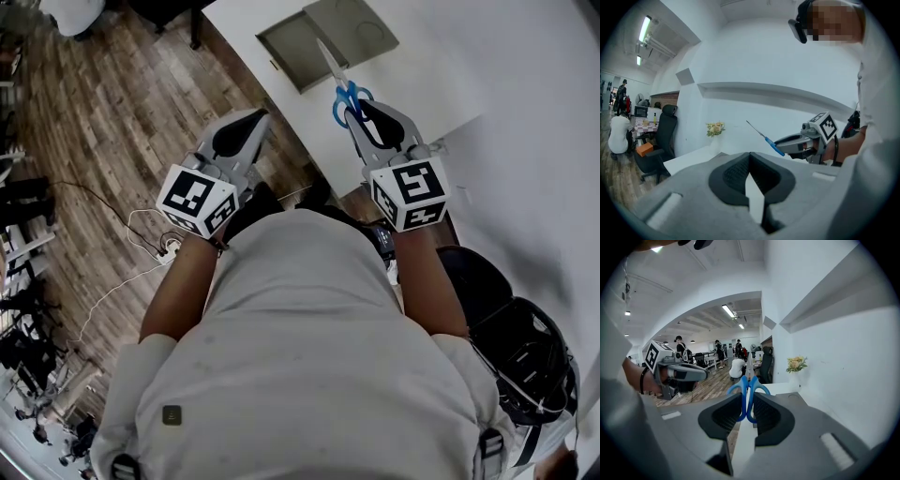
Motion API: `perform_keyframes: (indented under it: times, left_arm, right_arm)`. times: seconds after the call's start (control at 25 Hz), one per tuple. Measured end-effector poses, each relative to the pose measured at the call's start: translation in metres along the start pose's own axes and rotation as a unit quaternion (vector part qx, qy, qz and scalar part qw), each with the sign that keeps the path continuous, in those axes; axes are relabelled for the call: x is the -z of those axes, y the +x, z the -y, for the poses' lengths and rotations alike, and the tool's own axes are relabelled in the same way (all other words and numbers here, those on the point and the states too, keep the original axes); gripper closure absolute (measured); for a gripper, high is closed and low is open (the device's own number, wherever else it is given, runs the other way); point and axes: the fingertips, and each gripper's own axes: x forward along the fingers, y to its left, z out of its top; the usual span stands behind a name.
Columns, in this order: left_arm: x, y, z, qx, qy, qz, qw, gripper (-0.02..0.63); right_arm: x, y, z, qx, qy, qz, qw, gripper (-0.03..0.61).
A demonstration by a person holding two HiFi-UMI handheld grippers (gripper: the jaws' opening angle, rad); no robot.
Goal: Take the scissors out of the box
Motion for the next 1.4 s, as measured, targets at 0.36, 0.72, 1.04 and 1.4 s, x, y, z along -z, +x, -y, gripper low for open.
perform_keyframes:
  times: [0.36,0.72,1.04,1.4]
  left_arm:
    - [0.004,-0.045,-0.015,0.034,0.004,0.003,0.9994,0.612]
    - [0.05,-0.122,-0.023,0.07,0.014,0.008,0.9974,0.612]
    - [0.037,-0.133,-0.032,0.091,-0.001,0.012,0.9958,0.612]
    - [0.042,-0.131,-0.023,0.077,0.012,0.012,0.9969,0.612]
  right_arm:
    - [-0.011,0.005,-0.046,0.029,0.008,0.015,0.999,0.482]
    - [0.031,-0.002,-0.138,0.055,0.023,0.021,0.998,0.482]
    - [0.014,-0.013,-0.155,0.076,0.025,0.007,0.997,0.482]
    - [0.016,-0.011,-0.154,0.05,0.017,0.031,0.998,0.482]
